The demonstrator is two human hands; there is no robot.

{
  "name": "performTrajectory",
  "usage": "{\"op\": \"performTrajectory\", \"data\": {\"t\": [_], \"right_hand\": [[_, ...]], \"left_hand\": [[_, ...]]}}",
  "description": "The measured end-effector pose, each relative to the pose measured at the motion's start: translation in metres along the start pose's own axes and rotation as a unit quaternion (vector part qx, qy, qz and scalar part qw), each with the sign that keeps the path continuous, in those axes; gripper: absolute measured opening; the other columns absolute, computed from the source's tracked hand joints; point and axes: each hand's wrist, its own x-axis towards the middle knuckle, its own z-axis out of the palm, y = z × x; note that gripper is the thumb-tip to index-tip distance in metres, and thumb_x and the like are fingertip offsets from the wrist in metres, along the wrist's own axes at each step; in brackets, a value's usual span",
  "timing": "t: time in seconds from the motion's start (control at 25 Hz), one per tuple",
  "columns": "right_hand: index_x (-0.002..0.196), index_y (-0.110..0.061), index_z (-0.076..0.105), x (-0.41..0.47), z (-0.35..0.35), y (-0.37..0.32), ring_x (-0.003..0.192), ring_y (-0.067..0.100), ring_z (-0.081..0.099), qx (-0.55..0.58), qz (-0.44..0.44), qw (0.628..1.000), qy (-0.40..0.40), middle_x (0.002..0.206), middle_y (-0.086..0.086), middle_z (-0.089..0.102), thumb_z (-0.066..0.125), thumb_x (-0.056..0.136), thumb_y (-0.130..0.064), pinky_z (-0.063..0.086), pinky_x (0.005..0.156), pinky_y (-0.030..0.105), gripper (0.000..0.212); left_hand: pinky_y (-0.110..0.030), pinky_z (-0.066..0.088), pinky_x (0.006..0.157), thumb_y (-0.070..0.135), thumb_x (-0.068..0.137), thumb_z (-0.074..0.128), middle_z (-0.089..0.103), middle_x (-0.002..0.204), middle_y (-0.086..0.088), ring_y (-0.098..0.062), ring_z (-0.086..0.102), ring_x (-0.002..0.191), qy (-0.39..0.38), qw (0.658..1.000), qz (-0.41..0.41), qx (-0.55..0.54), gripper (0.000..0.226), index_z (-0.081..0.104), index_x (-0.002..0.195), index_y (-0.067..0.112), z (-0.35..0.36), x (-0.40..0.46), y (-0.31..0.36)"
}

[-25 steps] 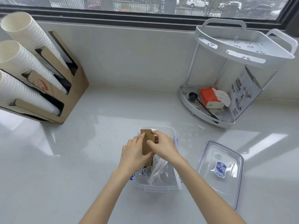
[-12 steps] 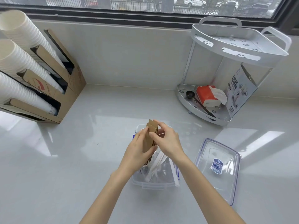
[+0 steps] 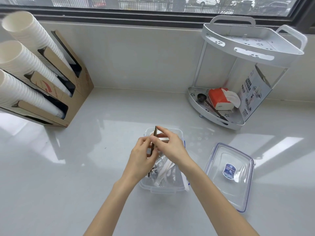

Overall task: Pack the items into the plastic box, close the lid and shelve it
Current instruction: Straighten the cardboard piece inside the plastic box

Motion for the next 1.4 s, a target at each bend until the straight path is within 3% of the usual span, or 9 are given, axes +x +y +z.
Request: {"op": "performTrajectory", "data": {"t": [0.08, 0.16, 0.28, 0.4, 0.6, 0.84, 1.04, 1.24, 1.4], "right_hand": [[0.126, -0.023, 0.053, 0.000, 0.004, 0.000, 0.094, 0.016, 0.063, -0.012, 0.011, 1.000, -0.005, 0.099, -0.006, 0.061, 0.058, 0.086, -0.028, 0.049, 0.087, 0.026, 0.041], [0.122, -0.021, 0.056, 0.001, 0.008, 0.004, 0.099, 0.018, 0.064, -0.029, 0.029, 0.999, -0.006, 0.092, -0.006, 0.064, 0.058, 0.085, -0.032, 0.050, 0.096, 0.033, 0.039], [0.122, -0.017, 0.056, 0.006, 0.013, 0.014, 0.102, 0.021, 0.065, -0.053, 0.043, 0.998, -0.003, 0.106, 0.004, 0.072, 0.061, 0.082, -0.033, 0.051, 0.096, 0.040, 0.043], [0.125, -0.013, 0.053, 0.008, 0.019, 0.024, 0.104, 0.022, 0.064, -0.072, 0.059, 0.996, -0.004, 0.114, 0.010, 0.068, 0.062, 0.082, -0.030, 0.052, 0.094, 0.039, 0.048], [0.131, -0.013, 0.048, 0.009, 0.023, 0.034, 0.113, 0.019, 0.058, -0.122, 0.078, 0.989, -0.040, 0.118, 0.008, 0.067, 0.059, 0.084, -0.025, 0.041, 0.080, 0.020, 0.049], [0.129, -0.012, 0.051, 0.011, 0.030, 0.045, 0.109, 0.020, 0.061, -0.161, 0.067, 0.982, -0.066, 0.115, 0.009, 0.068, 0.056, 0.083, -0.018, 0.047, 0.091, 0.027, 0.047], [0.129, -0.012, 0.051, 0.011, 0.032, 0.048, 0.111, 0.022, 0.060, -0.191, 0.051, 0.978, -0.069, 0.115, 0.012, 0.068, 0.047, 0.087, -0.016, 0.049, 0.094, 0.030, 0.042], [0.120, -0.013, 0.059, 0.007, 0.011, 0.042, 0.109, 0.017, 0.061, -0.181, 0.016, 0.983, -0.027, 0.121, 0.005, 0.066, 0.048, 0.089, -0.015, 0.041, 0.088, 0.019, 0.033], [0.112, -0.012, 0.063, 0.000, -0.017, 0.042, 0.104, 0.017, 0.062, -0.209, -0.001, 0.978, 0.009, 0.113, 0.005, 0.068, 0.050, 0.088, -0.013, 0.046, 0.093, 0.025, 0.027]], "left_hand": [[-0.006, 0.049, 0.067, 0.014, 0.086, 0.052, 0.050, 0.100, 0.004, 0.002, 0.056, 0.081, 0.012, 1.000, -0.003, -0.002, 0.028, 0.057, 0.114, 0.017, -0.005, -0.004, -0.002], [-0.012, 0.051, 0.069, 0.013, 0.084, 0.057, 0.052, 0.097, 0.005, 0.001, 0.056, 0.080, 0.018, 1.000, -0.007, 0.000, 0.032, 0.056, 0.115, 0.016, -0.010, -0.008, -0.004], [-0.029, 0.054, 0.074, 0.014, 0.082, 0.060, 0.052, 0.089, 0.012, 0.002, 0.056, 0.078, 0.016, 0.999, -0.026, 0.021, 0.033, 0.057, 0.114, 0.017, -0.011, -0.013, -0.012], [-0.025, 0.048, 0.073, 0.018, 0.081, 0.062, 0.052, 0.089, 0.014, -0.002, 0.057, 0.078, 0.006, 0.999, -0.042, 0.034, 0.032, 0.058, 0.113, 0.017, -0.006, -0.016, -0.020], [-0.012, 0.034, 0.074, 0.018, 0.081, 0.061, 0.055, 0.103, 0.000, -0.012, 0.054, 0.085, -0.017, 0.995, -0.082, 0.055, 0.041, 0.052, 0.122, 0.015, -0.001, -0.016, -0.030], [-0.016, 0.029, 0.053, 0.021, 0.083, 0.056, 0.036, 0.085, 0.006, -0.017, 0.040, 0.077, -0.025, 0.983, -0.115, 0.139, 0.039, 0.047, 0.121, 0.022, -0.002, -0.016, -0.041], [-0.027, 0.035, 0.060, 0.029, 0.084, 0.053, 0.037, 0.090, 0.004, -0.024, 0.049, 0.095, -0.023, 0.977, -0.119, 0.175, 0.037, 0.046, 0.120, 0.026, 0.000, -0.015, -0.038], [-0.028, 0.035, 0.062, 0.032, 0.085, 0.053, 0.038, 0.092, 0.005, -0.020, 0.046, 0.090, -0.022, 0.977, -0.109, 0.185, 0.036, 0.046, 0.120, 0.026, -0.001, -0.015, -0.038], [-0.025, 0.036, 0.067, 0.028, 0.085, 0.054, 0.048, 0.094, 0.005, -0.017, 0.048, 0.100, -0.002, 0.984, -0.051, 0.173, 0.027, 0.056, 0.112, 0.021, 0.000, -0.016, -0.034]]}}
